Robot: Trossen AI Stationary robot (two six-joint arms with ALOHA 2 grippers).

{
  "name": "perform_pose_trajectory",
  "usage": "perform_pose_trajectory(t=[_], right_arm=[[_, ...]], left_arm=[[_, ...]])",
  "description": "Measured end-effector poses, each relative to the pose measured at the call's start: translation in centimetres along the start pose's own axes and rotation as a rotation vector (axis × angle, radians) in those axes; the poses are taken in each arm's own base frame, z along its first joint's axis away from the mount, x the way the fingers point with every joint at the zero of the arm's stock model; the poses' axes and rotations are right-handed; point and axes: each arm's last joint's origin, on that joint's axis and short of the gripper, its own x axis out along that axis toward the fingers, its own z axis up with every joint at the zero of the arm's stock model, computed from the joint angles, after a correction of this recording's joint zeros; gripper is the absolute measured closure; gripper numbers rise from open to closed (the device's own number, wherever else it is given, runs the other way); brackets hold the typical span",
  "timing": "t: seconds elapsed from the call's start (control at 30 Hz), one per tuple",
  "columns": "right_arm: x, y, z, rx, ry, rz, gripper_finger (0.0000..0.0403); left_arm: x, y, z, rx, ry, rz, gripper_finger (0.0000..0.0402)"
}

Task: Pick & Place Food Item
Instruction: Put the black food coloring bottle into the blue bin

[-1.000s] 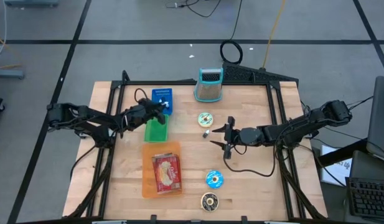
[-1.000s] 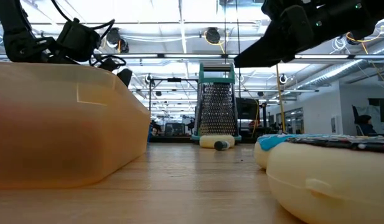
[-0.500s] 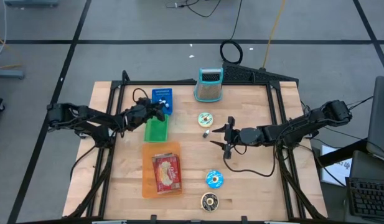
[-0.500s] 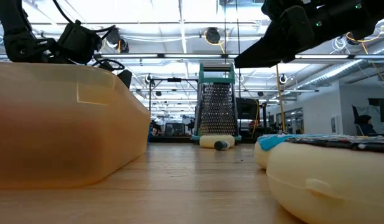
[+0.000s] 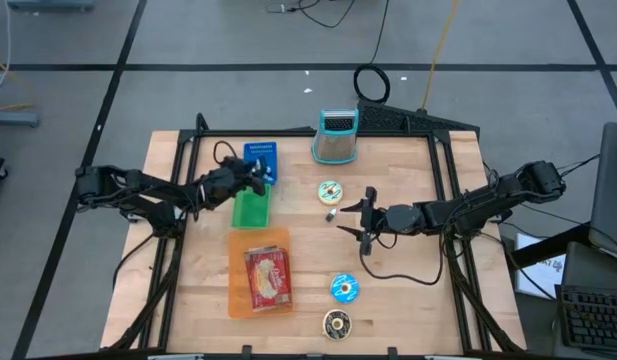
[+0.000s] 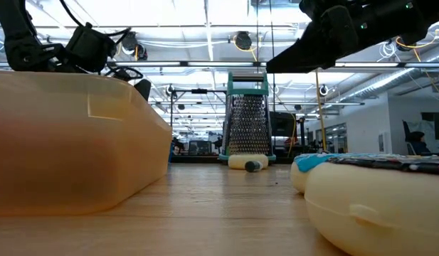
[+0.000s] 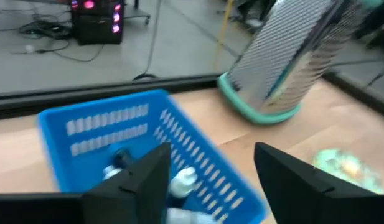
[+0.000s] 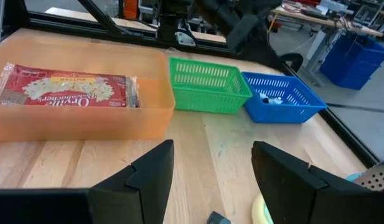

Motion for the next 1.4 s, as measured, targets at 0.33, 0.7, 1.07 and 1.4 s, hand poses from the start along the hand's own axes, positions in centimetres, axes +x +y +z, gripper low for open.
perform_pose_trajectory(t=[0.33, 0.7, 1.07, 1.4], right_arm=[[2.4, -2.5, -3.2, 0.131, 0.139, 0.078, 0.0201], [7.1, -6.0, -9.3, 0.056, 0.230, 0.166, 0.0202], [8.0, -6.9, -11.6, -0.012, 0.265, 0.199, 0.0203], [8.0, -6.6, -11.4, 0.169, 0.266, 0.160, 0.0216]], left_arm=[[0.4, -2.5, 2.7, -0.009, -0.113, -0.242, 0.0138], [0.0, -6.0, 4.3, 0.036, -0.157, -0.371, 0.0150], [-0.6, -6.9, 3.4, 0.057, -0.113, -0.411, 0.0147], [-0.6, -6.9, 3.2, 0.059, -0.089, -0.403, 0.0147]])
